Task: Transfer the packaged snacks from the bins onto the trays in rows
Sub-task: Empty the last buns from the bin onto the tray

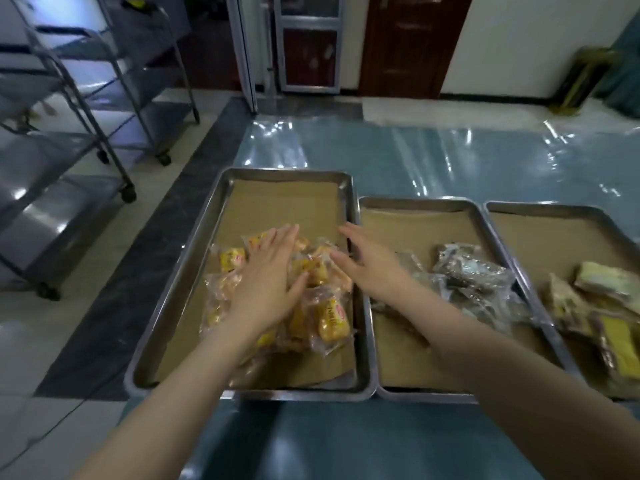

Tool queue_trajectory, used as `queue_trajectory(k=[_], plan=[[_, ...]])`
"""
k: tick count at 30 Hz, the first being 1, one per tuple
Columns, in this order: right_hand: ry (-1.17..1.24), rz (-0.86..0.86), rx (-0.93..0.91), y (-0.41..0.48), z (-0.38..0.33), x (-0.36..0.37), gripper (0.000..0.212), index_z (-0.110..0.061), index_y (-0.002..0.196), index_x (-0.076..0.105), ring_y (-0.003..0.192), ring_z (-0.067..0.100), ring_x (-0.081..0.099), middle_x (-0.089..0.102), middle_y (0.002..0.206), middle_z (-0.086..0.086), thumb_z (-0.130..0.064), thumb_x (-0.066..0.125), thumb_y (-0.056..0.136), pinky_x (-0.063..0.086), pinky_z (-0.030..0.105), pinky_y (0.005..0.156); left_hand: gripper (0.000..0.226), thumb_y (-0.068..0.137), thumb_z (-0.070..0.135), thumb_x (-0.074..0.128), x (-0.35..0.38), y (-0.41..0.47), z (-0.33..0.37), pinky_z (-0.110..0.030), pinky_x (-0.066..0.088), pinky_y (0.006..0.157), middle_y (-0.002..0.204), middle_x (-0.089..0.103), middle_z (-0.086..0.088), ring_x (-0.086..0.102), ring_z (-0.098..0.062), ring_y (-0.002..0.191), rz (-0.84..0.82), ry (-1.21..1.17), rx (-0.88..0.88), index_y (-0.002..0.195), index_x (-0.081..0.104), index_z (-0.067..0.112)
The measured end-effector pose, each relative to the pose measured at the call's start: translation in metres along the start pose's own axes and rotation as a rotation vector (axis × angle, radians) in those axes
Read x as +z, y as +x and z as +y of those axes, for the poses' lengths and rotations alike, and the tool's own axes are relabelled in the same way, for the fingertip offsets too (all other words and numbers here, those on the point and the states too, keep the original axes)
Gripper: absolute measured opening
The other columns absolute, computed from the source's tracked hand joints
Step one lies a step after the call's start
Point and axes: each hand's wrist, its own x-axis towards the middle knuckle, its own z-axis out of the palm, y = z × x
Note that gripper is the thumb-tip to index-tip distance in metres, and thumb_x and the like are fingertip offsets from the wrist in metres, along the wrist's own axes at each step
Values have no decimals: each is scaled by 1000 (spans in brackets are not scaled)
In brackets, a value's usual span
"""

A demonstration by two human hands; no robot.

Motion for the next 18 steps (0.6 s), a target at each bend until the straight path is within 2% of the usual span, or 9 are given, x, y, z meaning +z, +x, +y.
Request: queue_trajectory(k=[4, 8, 12, 18], plan=[[-80, 116, -91, -4, 12, -86, 45, -13, 132, 53, 134, 20, 37, 45, 144, 8, -33, 58, 93, 20, 17, 103, 78, 90, 44, 48, -7, 48, 70, -30, -6, 111, 156, 4, 10, -12, -4, 138, 25, 154, 201, 149, -2, 29], [-103, 175, -120, -21, 34, -175, 43, -18, 130, 54, 126, 16, 45, 51, 138, 0, -37, 57, 92, 27, 17, 97, 80, 90, 40, 52, -13, 88, 157, -31, -4, 110, 157, 8, 4, 0, -16, 144, 106, 229, 259, 150, 2, 24], [-196, 237, -226, -34, 45, -271, 42, -17, 131, 54, 126, 16, 46, 53, 136, 0, -35, 55, 94, 29, 23, 103, 78, 91, 37, 52, -31, 125, 244, -29, -7, 112, 157, 2, 6, -4, -13, 144, 183, 234, 329, 149, 1, 27], [-295, 395, -335, -47, 36, -393, 41, -18, 130, 56, 120, 15, 51, 58, 130, -1, -35, 55, 93, 36, 27, 101, 78, 91, 35, 52, -73, 176, 346, -35, -1, 115, 158, 2, 4, -2, -16, 144, 323, 303, 372, 150, 2, 24]])
